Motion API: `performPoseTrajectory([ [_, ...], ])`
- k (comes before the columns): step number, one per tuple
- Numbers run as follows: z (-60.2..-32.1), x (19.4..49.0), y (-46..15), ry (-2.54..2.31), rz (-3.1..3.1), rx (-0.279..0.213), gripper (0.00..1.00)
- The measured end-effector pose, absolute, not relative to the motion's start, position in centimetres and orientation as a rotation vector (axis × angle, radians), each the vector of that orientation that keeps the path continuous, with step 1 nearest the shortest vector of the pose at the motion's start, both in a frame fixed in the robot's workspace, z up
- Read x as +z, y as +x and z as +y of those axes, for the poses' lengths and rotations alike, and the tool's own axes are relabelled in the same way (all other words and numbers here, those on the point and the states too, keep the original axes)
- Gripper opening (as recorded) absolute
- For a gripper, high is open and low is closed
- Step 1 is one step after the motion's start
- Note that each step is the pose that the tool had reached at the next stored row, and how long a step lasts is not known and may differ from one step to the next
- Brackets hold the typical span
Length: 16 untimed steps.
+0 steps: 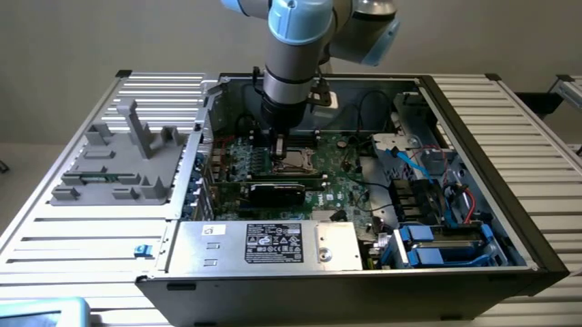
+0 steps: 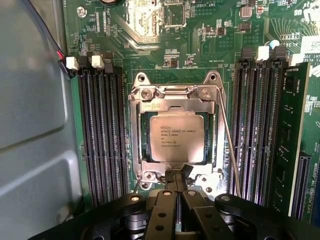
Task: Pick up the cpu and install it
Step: 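Close the cpu cover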
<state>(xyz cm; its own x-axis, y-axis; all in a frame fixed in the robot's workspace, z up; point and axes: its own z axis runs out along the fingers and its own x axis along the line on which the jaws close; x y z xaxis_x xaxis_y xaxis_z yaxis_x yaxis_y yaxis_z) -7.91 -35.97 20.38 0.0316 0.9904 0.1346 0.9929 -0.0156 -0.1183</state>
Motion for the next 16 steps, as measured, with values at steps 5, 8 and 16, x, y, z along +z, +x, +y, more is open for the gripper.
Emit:
performPoseTrajectory([
  [5, -36.0, 21.8, -8.3, -2.12, -2.07, -0.02, 0.11],
  [8, -36.0, 22.4, -8.6, -2.121, -2.072, -0.024, 0.11],
  [16, -36.0, 25.5, -8.8, -2.122, -2.074, -0.027, 0.11],
])
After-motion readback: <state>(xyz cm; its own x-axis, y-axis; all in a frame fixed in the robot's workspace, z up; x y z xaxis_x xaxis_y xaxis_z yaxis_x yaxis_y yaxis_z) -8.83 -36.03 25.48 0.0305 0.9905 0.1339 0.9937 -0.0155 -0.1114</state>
